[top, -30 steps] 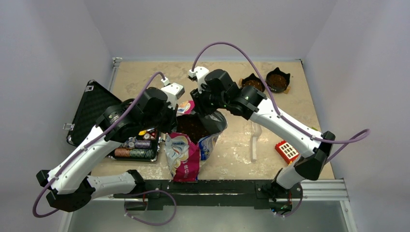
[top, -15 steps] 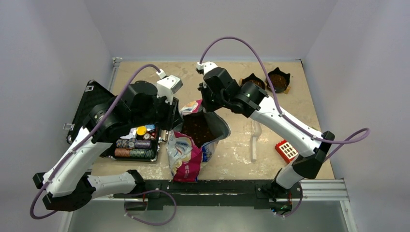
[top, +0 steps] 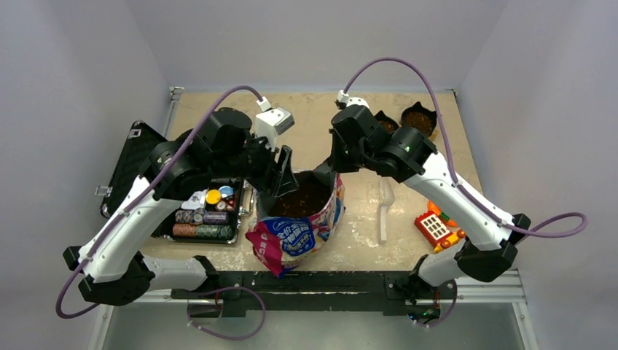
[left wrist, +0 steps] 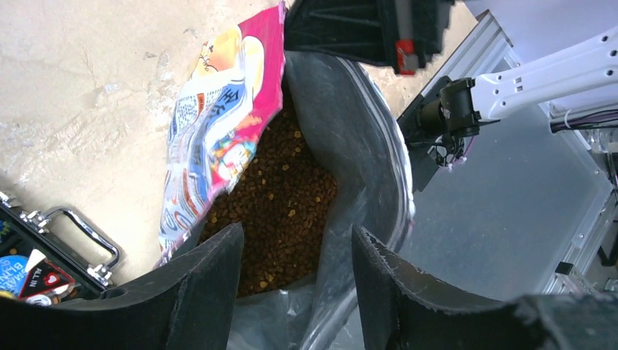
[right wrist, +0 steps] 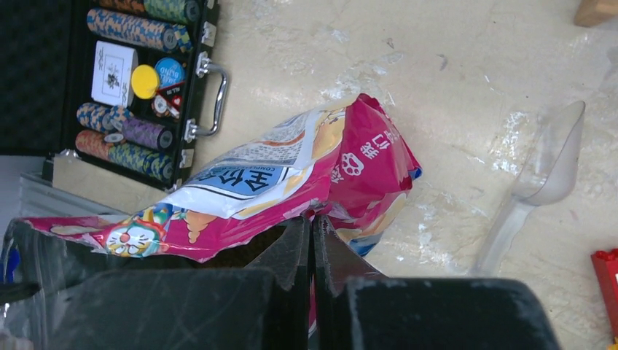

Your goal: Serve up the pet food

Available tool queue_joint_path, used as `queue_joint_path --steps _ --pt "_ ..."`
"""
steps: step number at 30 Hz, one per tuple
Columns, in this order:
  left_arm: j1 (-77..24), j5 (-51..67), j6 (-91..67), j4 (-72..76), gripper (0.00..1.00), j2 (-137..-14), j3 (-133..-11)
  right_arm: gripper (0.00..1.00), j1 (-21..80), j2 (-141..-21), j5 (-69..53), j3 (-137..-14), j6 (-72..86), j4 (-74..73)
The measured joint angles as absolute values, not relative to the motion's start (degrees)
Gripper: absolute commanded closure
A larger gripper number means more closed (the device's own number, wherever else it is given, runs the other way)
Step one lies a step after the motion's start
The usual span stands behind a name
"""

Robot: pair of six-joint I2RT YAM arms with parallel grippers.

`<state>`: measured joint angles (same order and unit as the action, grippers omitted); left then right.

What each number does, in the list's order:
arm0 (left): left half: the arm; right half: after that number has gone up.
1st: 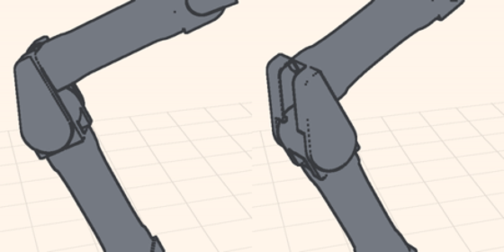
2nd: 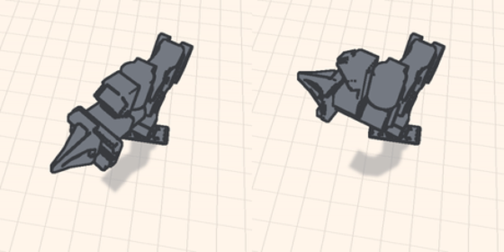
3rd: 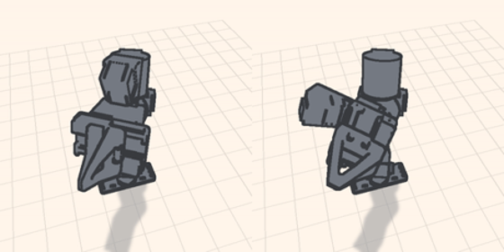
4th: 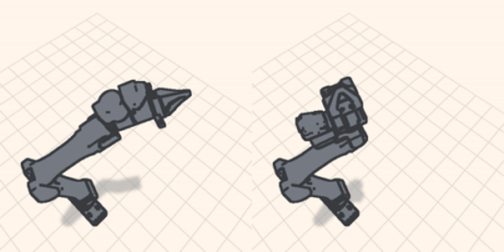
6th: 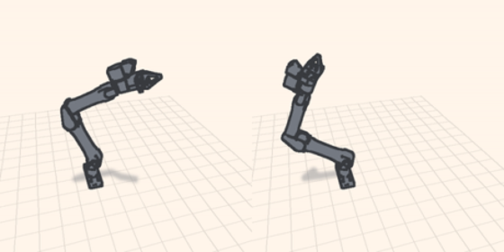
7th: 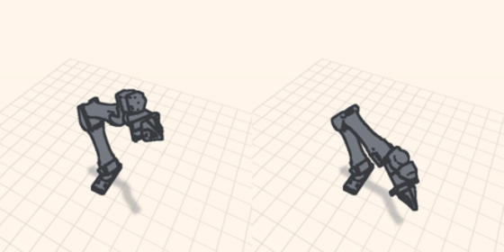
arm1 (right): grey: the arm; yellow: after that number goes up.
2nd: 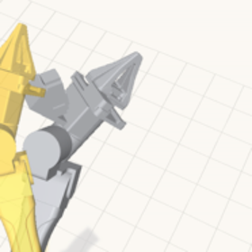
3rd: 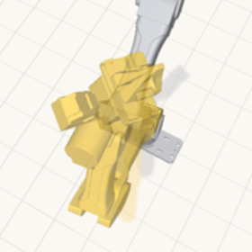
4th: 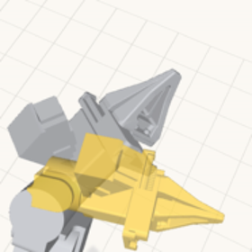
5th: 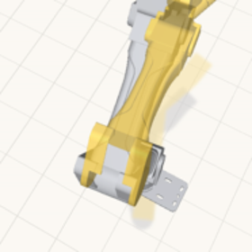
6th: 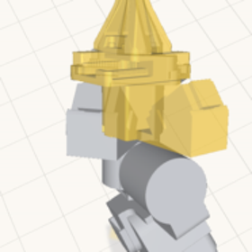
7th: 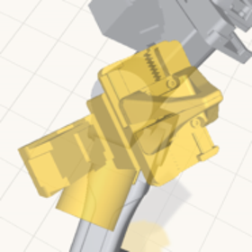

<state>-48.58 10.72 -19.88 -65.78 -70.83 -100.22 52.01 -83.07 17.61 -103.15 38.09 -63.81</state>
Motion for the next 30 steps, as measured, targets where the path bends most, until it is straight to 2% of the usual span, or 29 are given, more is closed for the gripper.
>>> queue_joint_path --steps 5,6,12,16,26,30 --pt "-48.58 10.59 -18.13 -68.31 0.56 -67.29 -101.06 1.00 47.88 -81.54 16.16 -100.66 41.15 -63.55" --pt "-48.58 10.52 -17.87 -68.84 0.55 -66.32 -101.06 1.00 47.22 -81.10 15.46 -100.14 41.39 -63.44" --pt "-48.77 14.22 -15.42 -71.37 0.30 -59.59 -97.06 1.00 43.31 -78.83 12.45 -97.97 41.58 -63.00" --pt "-50.02 18.81 -16.49 -71.70 0.30 -59.35 -91.98 1.00 41.95 -78.81 12.23 -97.97 41.41 -62.96" --pt "-52.86 14.72 -18.52 -71.05 0.51 -65.10 -87.79 1.00 40.88 -79.48 10.33 -98.04 40.91 -62.06" --pt "-53.41 11.73 -19.14 -71.44 0.73 -66.70 -88.62 1.00 40.51 -79.55 9.61 -98.06 40.91 -61.98"
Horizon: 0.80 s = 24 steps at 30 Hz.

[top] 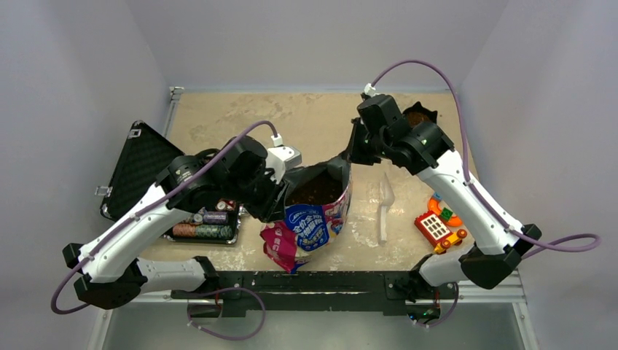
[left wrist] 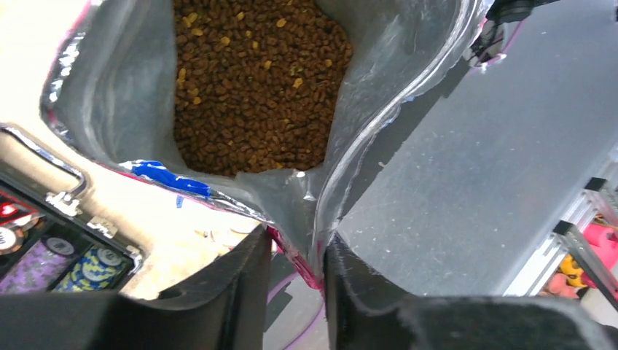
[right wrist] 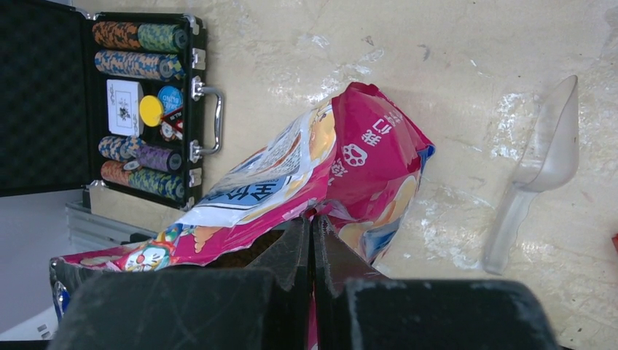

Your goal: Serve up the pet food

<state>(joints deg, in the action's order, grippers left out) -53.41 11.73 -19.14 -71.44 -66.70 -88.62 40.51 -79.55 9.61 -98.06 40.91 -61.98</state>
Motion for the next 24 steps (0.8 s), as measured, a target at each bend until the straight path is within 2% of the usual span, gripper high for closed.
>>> queue_joint_path --steps 3,4,12,20,21,24 --pt "-53.45 9.72 -19.35 -72.07 0.98 -67.07 -88.62 1.00 39.66 -79.72 9.04 -98.13 41.23 -62.19" --pt "-53.54 9.02 -19.35 -72.18 1.00 -66.98 -88.62 1.00 39.22 -79.79 8.86 -98.13 41.50 -62.17" --pt "-53.67 2.85 -12.10 -69.23 1.00 -62.37 -87.39 1.00 31.03 -79.88 4.82 -98.13 44.80 -62.17" --pt "-53.25 10.50 -3.25 -62.94 1.00 -55.13 -79.90 1.00 29.19 -79.88 0.32 -98.15 46.33 -62.11" --pt "-53.25 11.22 -2.70 -63.02 0.92 -54.96 -79.83 1.00 29.17 -79.88 -0.30 -98.13 46.30 -62.08" --pt "-53.25 12.62 -1.69 -63.83 0.57 -55.53 -80.34 1.00 29.06 -79.88 -1.67 -98.04 45.52 -61.69"
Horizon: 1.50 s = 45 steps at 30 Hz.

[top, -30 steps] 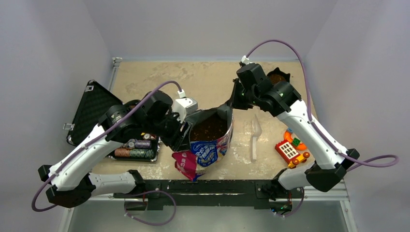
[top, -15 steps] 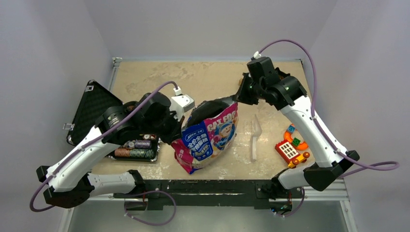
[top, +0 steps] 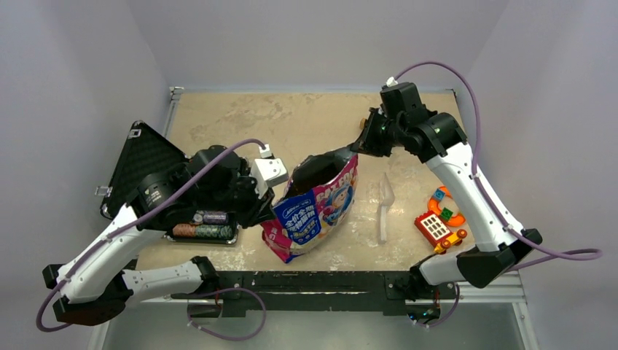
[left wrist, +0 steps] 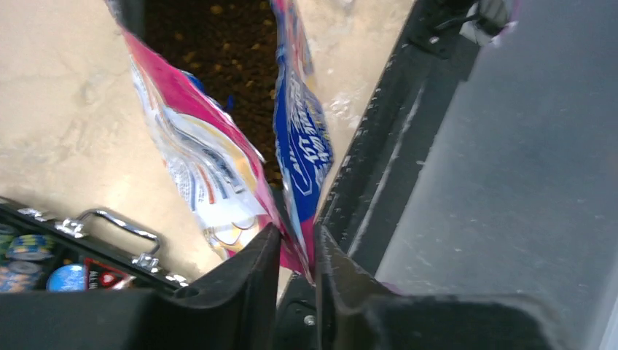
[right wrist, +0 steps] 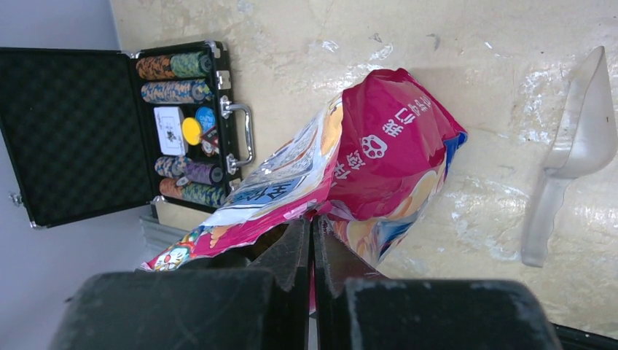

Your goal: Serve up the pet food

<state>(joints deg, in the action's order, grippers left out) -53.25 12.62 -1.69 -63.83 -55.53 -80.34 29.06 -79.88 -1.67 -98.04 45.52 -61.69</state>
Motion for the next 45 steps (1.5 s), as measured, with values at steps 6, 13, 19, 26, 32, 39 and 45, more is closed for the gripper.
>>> queue_joint_path --steps 6,13,19,26,32,39,45 --pt "-53.32 16.03 -2.11 -66.98 0.17 -61.93 -94.19 1.00 27.38 -79.88 -3.64 -97.01 42.59 -59.27" --pt "-52.60 5.58 -7.42 -66.24 0.03 -74.13 -111.79 1.00 26.81 -79.83 -5.76 -96.38 40.01 -57.76" --pt "-49.93 -0.56 -13.02 -68.40 0.01 -86.15 -121.56 1.00 26.61 -79.31 -6.63 -96.07 38.96 -57.80" --pt "-48.25 5.87 -17.06 -69.78 0.01 -90.65 -120.77 1.00 26.57 -78.22 -7.05 -95.22 38.44 -57.76" --pt "-50.13 14.00 -18.44 -66.70 0.01 -89.36 -113.19 1.00 26.55 -77.84 -7.16 -94.74 38.39 -57.23" --pt "-52.05 14.04 -17.80 -66.48 0.06 -89.36 -111.79 1.00 26.48 -77.65 -7.35 -94.45 38.39 -56.73" --pt "-54.92 11.51 -16.60 -66.74 0.05 -90.15 -111.81 1.00 26.48 -77.65 -7.14 -94.45 38.85 -56.69"
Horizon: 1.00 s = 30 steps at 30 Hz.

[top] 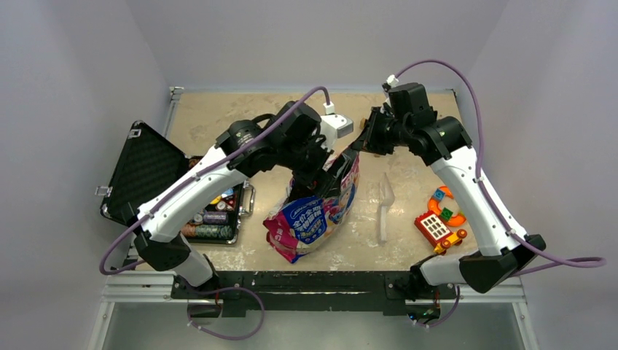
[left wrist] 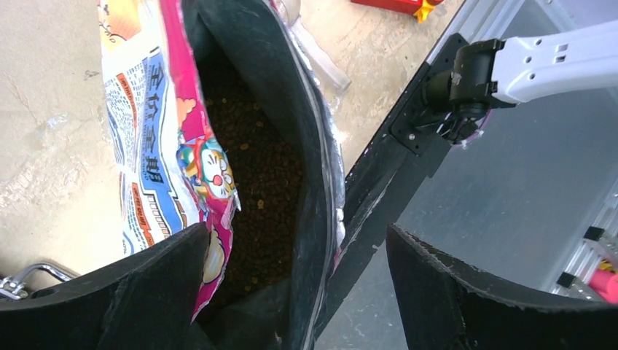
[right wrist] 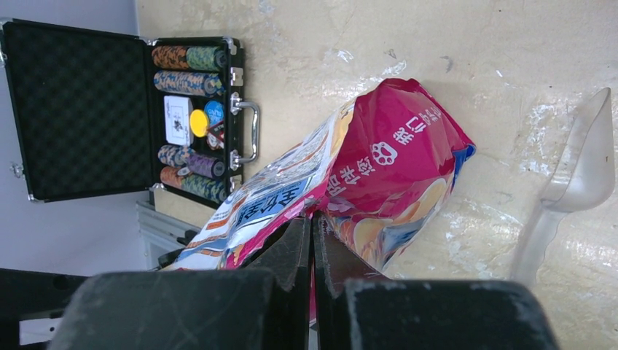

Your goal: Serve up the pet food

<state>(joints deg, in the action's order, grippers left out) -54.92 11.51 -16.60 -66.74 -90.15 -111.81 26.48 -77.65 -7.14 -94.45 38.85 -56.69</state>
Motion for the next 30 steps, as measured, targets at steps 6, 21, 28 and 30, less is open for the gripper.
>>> queue_joint_path --steps 6,21,28,30 --pt "-57.98 6.61 -14.09 -66.15 0.22 -91.57 -111.55 0.92 26.50 -77.65 -6.63 -94.45 41.06 -56.77" --pt "-58.08 -3.79 -10.66 -64.84 0.92 -91.26 -109.03 0.25 17.72 -72.51 -22.63 -95.11 24.45 -41.32" --pt "-56.45 -1.23 -10.22 -62.98 1.00 -88.62 -105.86 0.17 12.84 -58.46 -37.69 -62.35 23.70 -6.24" --pt "-55.77 -0.01 -10.28 -62.00 1.00 -87.74 -104.62 0.18 9.78 -57.74 -42.44 -53.08 25.63 4.91"
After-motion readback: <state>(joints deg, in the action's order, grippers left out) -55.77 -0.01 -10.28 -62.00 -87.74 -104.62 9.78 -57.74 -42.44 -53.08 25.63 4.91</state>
